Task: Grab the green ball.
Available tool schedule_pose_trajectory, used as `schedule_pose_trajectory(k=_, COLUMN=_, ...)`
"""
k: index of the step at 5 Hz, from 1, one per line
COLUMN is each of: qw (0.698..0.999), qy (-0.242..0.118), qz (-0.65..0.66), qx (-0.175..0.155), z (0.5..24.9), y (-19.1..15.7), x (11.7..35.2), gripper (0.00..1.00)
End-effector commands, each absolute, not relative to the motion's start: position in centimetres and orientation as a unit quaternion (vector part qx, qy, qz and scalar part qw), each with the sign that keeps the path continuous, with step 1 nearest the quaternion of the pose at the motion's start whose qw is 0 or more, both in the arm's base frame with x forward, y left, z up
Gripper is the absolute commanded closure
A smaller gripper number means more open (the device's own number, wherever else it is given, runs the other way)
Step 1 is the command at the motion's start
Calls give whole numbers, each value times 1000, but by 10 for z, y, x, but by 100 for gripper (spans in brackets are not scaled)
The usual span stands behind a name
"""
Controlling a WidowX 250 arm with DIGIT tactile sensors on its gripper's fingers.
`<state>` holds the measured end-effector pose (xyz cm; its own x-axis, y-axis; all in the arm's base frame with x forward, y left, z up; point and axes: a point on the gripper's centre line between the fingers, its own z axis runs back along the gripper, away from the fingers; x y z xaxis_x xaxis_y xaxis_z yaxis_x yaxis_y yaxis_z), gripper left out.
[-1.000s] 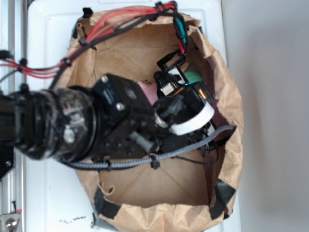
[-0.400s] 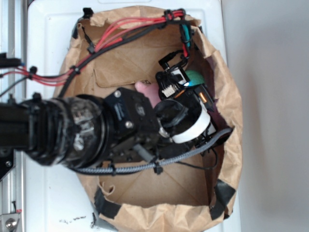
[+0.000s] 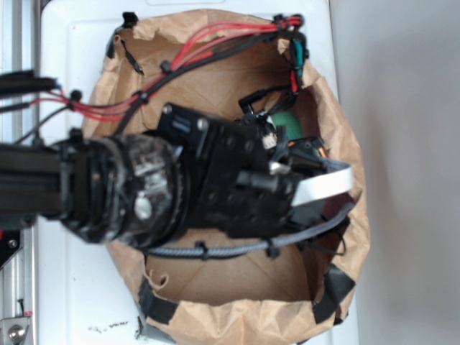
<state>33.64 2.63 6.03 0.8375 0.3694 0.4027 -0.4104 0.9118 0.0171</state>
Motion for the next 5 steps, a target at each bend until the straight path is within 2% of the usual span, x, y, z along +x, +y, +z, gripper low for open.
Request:
schedule_pose_trajectory(k=1, qw=961, qy=-162, qz=221, qx=21, z=110, y=55, x=354, gripper=0)
schedule_pose_trajectory(k=3, qw=967, qy=-162, qz=194, qx=18, z=104, y=77, x=353, gripper=0)
schedule_pose_trajectory(k=5, qw=971, qy=-154, qz=181, qx=39, z=97, y=84, x=343, gripper=0)
